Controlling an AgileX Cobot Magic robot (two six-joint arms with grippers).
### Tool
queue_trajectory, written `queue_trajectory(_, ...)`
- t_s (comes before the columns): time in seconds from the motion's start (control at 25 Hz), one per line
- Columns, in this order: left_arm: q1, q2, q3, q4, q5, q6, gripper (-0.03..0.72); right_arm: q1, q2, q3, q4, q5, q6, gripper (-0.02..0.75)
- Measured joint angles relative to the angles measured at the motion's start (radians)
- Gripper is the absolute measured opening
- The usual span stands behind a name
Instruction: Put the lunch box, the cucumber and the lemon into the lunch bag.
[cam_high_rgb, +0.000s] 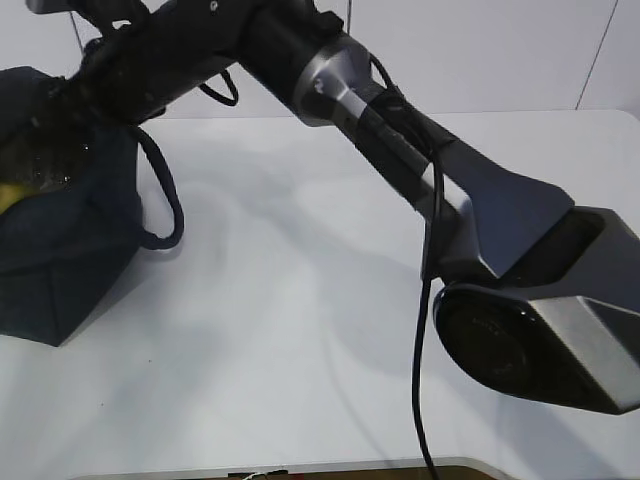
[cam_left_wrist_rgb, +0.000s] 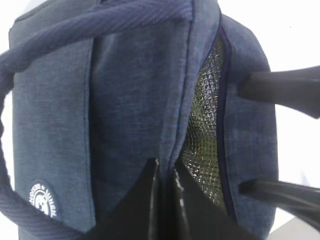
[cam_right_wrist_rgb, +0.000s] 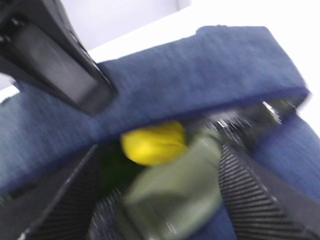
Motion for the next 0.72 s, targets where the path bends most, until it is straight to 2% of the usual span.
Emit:
queue_trajectory(0.12, 0.0, 0.0, 0.0, 0.002, 0.0, 0.0, -0.014, 0.001, 0.0, -0.008, -0.141, 0.103, 0.147, 0.583)
queue_trajectory(0.2, 0.0, 0.0, 0.0, 0.002, 0.0, 0.0, -0.014, 0.001, 0.0, -0.008, -0.184, 0.157, 0.2, 0.583)
queue_trajectory(0.6, -0.001, 0.0, 0.0, 0.021, 0.0, 0.003, -0.014, 0.001, -0.075, -0.008, -0.223, 0.207, 0.254, 0.583)
queue_trajectory(0.72, -0.001, 0.0, 0.0, 0.026, 0.0, 0.003, -0.014, 0.001, -0.106, -0.01, -0.237, 0.243, 0.33, 0.583)
